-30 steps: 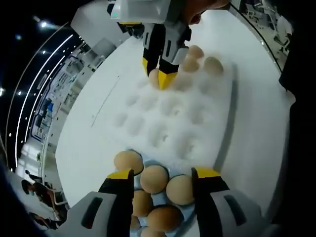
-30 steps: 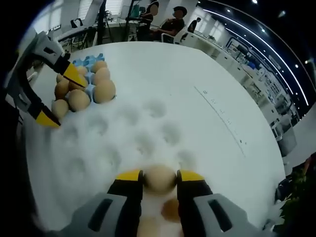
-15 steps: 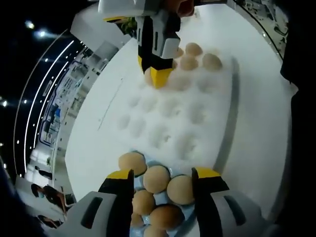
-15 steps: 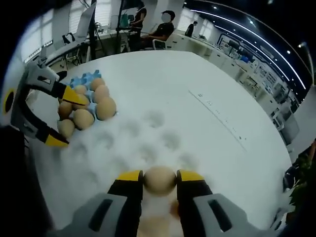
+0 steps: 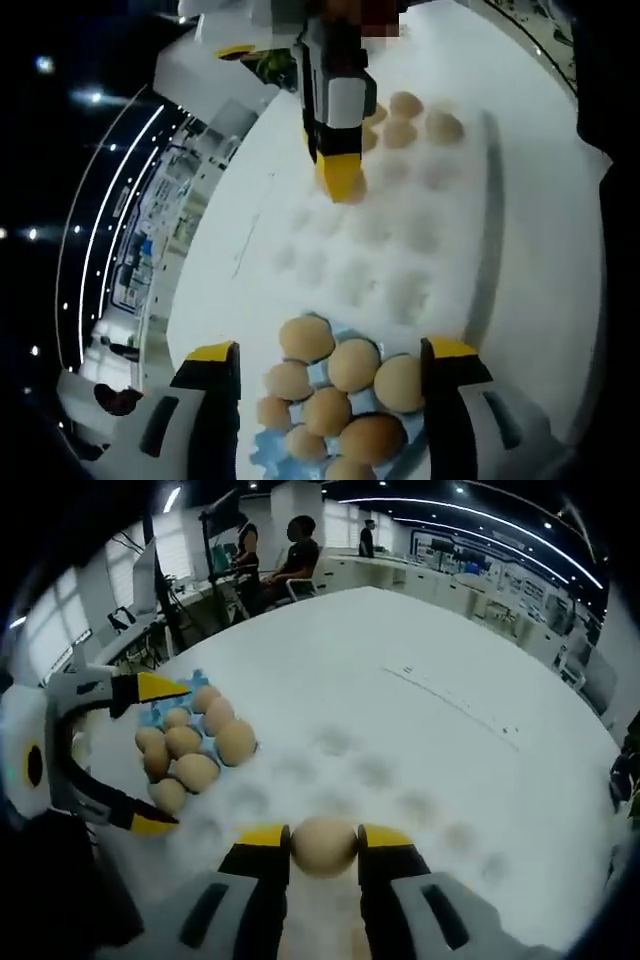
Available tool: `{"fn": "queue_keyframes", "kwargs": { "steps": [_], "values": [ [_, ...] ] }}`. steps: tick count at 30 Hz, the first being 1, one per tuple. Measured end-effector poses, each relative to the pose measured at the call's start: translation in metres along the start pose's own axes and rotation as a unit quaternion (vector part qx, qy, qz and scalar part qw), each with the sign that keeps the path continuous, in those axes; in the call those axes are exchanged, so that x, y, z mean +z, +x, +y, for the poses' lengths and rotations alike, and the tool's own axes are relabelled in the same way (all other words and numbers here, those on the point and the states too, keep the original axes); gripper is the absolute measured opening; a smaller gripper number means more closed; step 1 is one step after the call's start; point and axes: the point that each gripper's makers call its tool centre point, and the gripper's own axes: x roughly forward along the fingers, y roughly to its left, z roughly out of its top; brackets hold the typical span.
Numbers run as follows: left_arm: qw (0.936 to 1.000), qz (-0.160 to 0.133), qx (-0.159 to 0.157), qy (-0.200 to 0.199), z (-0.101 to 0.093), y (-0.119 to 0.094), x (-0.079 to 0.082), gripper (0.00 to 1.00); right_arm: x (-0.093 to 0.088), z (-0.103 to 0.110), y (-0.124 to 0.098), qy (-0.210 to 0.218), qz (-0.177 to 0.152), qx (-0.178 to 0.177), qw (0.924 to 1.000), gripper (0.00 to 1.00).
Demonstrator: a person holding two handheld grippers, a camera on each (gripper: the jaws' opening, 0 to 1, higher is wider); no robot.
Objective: Place the egg into an empty slot of the egg tray after lifting it from the table, then release the egg inside the slot.
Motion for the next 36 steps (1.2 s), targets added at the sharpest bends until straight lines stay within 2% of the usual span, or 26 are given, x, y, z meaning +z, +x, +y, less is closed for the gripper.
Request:
{"fn": "queue_keyframes", "kwargs": {
  "steps": [3, 4, 5, 7, 10, 14, 16, 18, 22, 23, 24, 25, 26, 29, 30, 33, 34, 36],
  "values": [
    [0.9998, -0.005, -0.003, -0.019, -0.001, 0.0, -0.002, 0.75, -0.001, 0.012, 0.006, 0.009, 0.002, 0.016, 0.9998, 0.27],
    [0.9996, -0.012, -0.001, -0.025, 0.0, -0.001, 0.0, 0.77, -0.001, 0.013, 0.006, 0.011, 0.002, 0.018, 0.9998, 0.27],
    [0.9984, -0.035, 0.002, -0.043, 0.0, -0.002, 0.007, 0.82, -0.001, 0.019, 0.006, 0.024, 0.0, 0.03, 0.9993, 0.27],
    [0.9967, -0.052, 0.001, -0.063, -0.001, -0.003, 0.012, 0.88, 0.002, 0.025, 0.007, 0.036, -0.003, 0.043, 0.9985, 0.27],
    [0.9964, -0.061, -0.003, -0.058, -0.005, -0.005, 0.018, 0.8, 0.005, 0.031, 0.007, 0.05, -0.008, 0.054, 0.9973, 0.27],
    [0.996, -0.07, -0.002, -0.055, -0.008, -0.004, 0.026, 0.76, 0.01, 0.048, 0.007, 0.113, -0.018, 0.096, 0.9888, 0.27],
    [0.9953, -0.08, -0.003, -0.054, -0.008, -0.003, 0.03, 0.73, 0.009, 0.049, 0.008, 0.125, -0.02, 0.097, 0.9872, 0.27],
    [0.9946, -0.083, -0.01, -0.06, -0.009, 0.0, 0.033, 0.66, 0.008, 0.05, 0.01, 0.135, -0.019, 0.104, 0.9852, 0.27],
    [0.9945, -0.085, -0.013, -0.059, -0.01, 0.004, 0.035, 0.58, 0.003, 0.06, 0.01, 0.194, -0.016, 0.132, 0.9719, 0.27],
    [0.9936, -0.095, -0.015, -0.059, -0.011, 0.005, 0.038, 0.56, 0.001, 0.062, 0.011, 0.211, -0.017, 0.143, 0.9668, 0.27],
    [0.9921, -0.104, -0.019, -0.068, -0.012, 0.005, 0.041, 0.56, 0.001, 0.062, 0.011, 0.234, -0.023, 0.148, 0.9607, 0.27],
    [0.9905, -0.107, -0.024, -0.083, -0.013, 0.005, 0.043, 0.56, -0.001, 0.062, 0.013, 0.278, -0.024, 0.153, 0.9479, 0.27],
    [0.99, -0.107, -0.022, -0.089, -0.013, 0.006, 0.043, 0.57, -0.002, 0.063, 0.013, 0.301, -0.021, 0.161, 0.9395, 0.27],
    [0.9895, -0.106, -0.026, -0.095, -0.016, 0.01, 0.045, 0.53, -0.003, 0.068, 0.014, 0.345, -0.028, 0.185, 0.9199, 0.27],
    [0.9889, -0.102, -0.033, -0.102, -0.019, 0.012, 0.044, 0.51, -0.003, 0.07, 0.014, 0.347, -0.03, 0.191, 0.9178, 0.27],
    [0.9866, -0.099, -0.052, -0.118, -0.026, 0.014, 0.043, 0.41, -0.006, 0.072, 0.014, 0.345, -0.023, 0.19, 0.9191, 0.27],
    [0.9864, -0.098, -0.054, -0.121, -0.027, 0.014, 0.043, 0.38, -0.006, 0.075, 0.013, 0.349, -0.021, 0.2, 0.9152, 0.27],
    [0.9854, -0.099, -0.057, -0.126, -0.029, 0.015, 0.042, 0.37, -0.002, 0.077, 0.011, 0.346, -0.025, 0.211, 0.9138, 0.27]
  ]
}}
